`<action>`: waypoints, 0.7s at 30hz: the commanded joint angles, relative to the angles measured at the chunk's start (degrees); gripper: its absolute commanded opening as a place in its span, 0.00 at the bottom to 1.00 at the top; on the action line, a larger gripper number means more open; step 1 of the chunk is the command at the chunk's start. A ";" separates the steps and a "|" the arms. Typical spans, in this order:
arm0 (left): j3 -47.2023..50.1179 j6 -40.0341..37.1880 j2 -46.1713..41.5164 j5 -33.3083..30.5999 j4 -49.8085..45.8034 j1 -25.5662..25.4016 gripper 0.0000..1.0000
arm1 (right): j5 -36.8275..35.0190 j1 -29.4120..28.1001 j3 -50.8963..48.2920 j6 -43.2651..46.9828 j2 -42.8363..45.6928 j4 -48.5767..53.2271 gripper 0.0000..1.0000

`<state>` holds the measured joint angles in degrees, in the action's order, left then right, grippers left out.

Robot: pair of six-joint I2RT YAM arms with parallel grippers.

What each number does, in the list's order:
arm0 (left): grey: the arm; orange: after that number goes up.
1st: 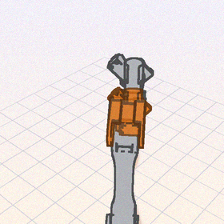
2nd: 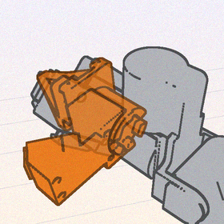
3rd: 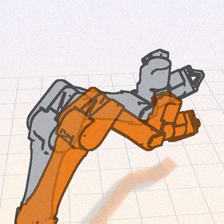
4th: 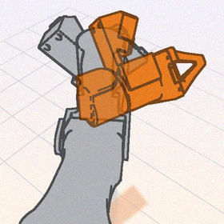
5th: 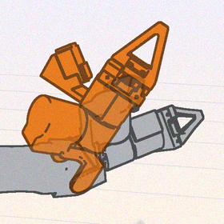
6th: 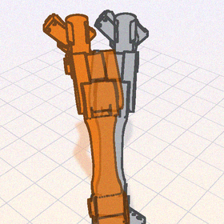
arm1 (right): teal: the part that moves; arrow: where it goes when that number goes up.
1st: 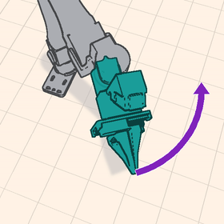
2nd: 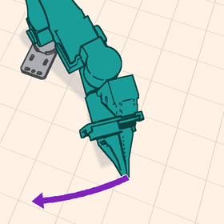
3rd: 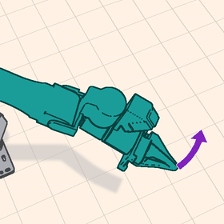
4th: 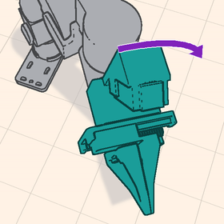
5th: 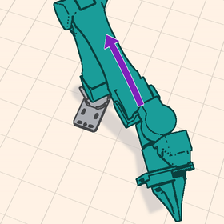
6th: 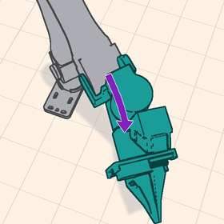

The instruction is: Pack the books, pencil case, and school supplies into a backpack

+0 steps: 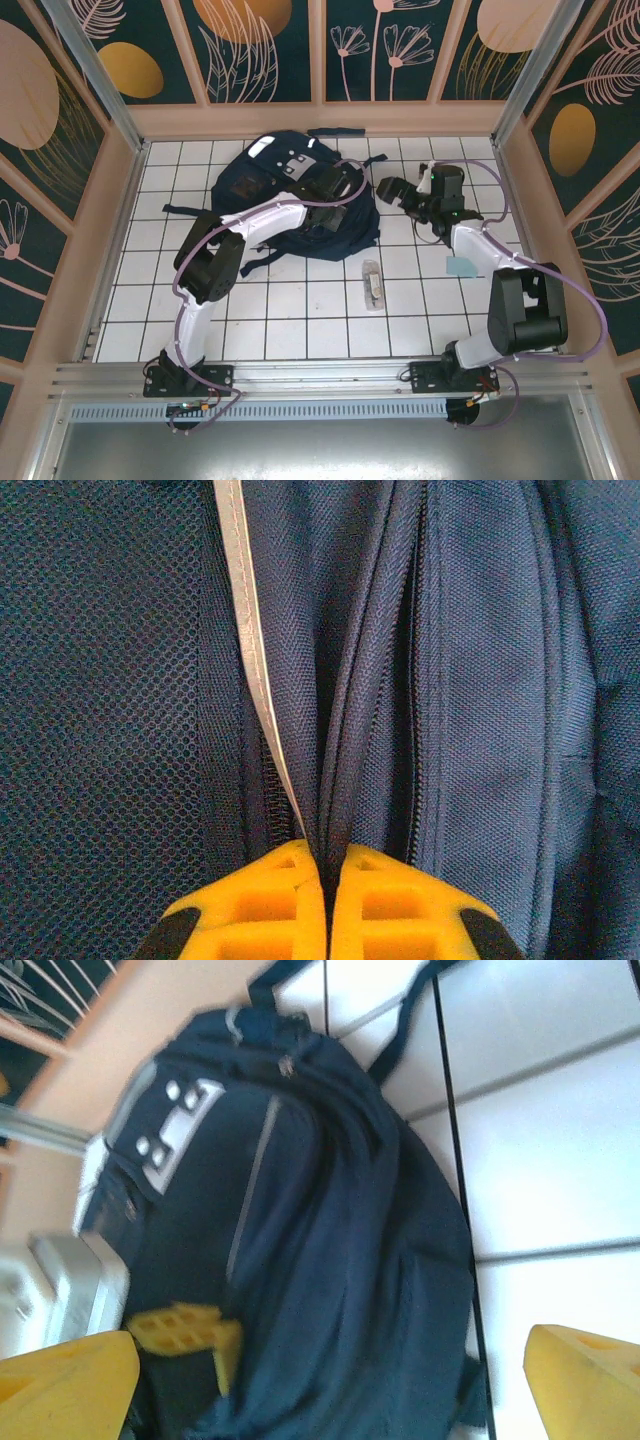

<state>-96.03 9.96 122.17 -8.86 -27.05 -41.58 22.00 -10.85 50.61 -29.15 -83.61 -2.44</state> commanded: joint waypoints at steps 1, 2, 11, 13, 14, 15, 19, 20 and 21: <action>-1.50 0.69 -4.36 4.46 -2.35 0.42 0.00 | -4.25 -3.60 -4.24 3.61 4.24 6.36 0.98; -1.08 1.14 -5.87 6.28 -2.09 0.69 0.00 | -5.01 -4.97 -5.86 3.20 5.42 7.01 0.97; 4.84 6.67 -15.34 22.47 4.21 6.37 0.00 | -18.11 -21.56 -12.19 -7.31 10.65 17.53 0.88; 7.35 8.94 -16.70 26.62 7.86 7.93 0.00 | -21.72 -24.85 -12.31 -10.20 10.46 20.15 0.86; 8.58 10.28 -17.21 28.89 9.66 8.83 0.00 | -23.48 -26.35 -12.29 -11.40 10.12 21.30 0.85; 9.29 11.43 -17.47 30.33 10.87 9.41 0.00 | -25.43 -27.49 -12.23 -12.56 9.66 22.48 0.84; 9.98 12.68 -17.83 32.67 12.52 10.35 0.00 | -30.40 -30.35 -10.93 -14.26 6.31 25.77 0.81; 10.12 12.71 -17.92 33.12 12.79 10.37 0.00 | -31.55 -30.83 -10.31 -14.42 5.20 26.36 0.79; 10.23 12.82 -17.99 33.68 13.04 10.51 0.00 | -32.24 -31.18 -9.77 -14.36 4.33 26.74 0.78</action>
<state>-85.49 20.78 107.59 19.70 -20.64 -31.20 -3.03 -40.99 39.24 -40.86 -76.95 19.64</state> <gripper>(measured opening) 0.057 0.786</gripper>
